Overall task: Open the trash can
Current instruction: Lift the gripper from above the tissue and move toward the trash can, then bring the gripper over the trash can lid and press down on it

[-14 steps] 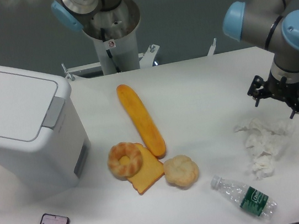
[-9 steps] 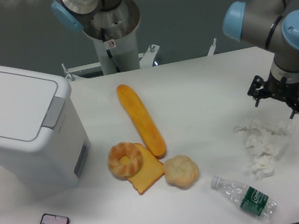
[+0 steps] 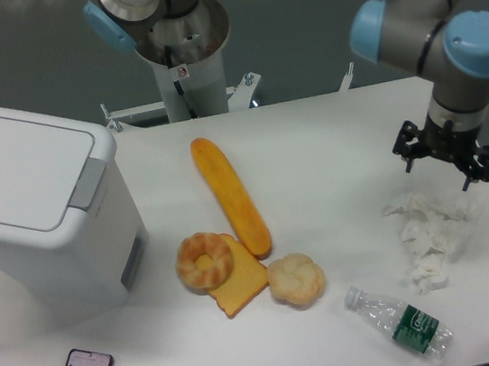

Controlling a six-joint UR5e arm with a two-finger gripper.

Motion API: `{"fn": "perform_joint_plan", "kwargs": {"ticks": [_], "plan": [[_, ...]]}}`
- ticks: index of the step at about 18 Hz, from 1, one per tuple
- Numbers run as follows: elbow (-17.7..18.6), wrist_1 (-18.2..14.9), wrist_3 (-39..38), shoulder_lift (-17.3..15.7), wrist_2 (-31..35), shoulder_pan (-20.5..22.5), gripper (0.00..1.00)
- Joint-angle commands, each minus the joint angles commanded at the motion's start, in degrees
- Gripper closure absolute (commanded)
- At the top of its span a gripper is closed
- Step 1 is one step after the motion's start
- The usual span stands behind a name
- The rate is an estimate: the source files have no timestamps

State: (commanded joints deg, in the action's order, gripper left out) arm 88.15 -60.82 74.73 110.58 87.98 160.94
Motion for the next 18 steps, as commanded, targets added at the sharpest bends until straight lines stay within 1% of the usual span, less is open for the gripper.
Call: {"fn": "perform_joint_plan", "kwargs": {"ticks": [1,4,6,8,12,13,14,15,16,17,18], "plan": [[0.26,-0.09,-1.85,-0.62,0.09,-0.53,0.00],[2.63,-0.09,-5.02,-3.26,-0.17,-2.55,0.00],[2.90,0.00,-7.13,-3.26,-1.57,-4.31,0.00],[2.90,0.00,-12.47,-3.87,-3.86,-6.15,0.00],[3.51,-0.09,-23.64,-7.65,-6.41,-11.77,0.00],[4.13,-0.09,-26.63,-8.44,-7.02,-13.09,0.07],[4.31,-0.18,-29.96,-8.88,-8.07,-14.15,0.18],[4.48,-0.18,-33.13,-9.15,-9.30,-15.20,0.25],[4.48,-0.18,-35.60,-9.59,-10.01,-16.34,0.37],[4.48,-0.26,-37.45,-10.46,-10.19,-17.66,0.44],[4.48,-0.87,-39.55,-11.25,-10.28,-19.24,0.57]]}}
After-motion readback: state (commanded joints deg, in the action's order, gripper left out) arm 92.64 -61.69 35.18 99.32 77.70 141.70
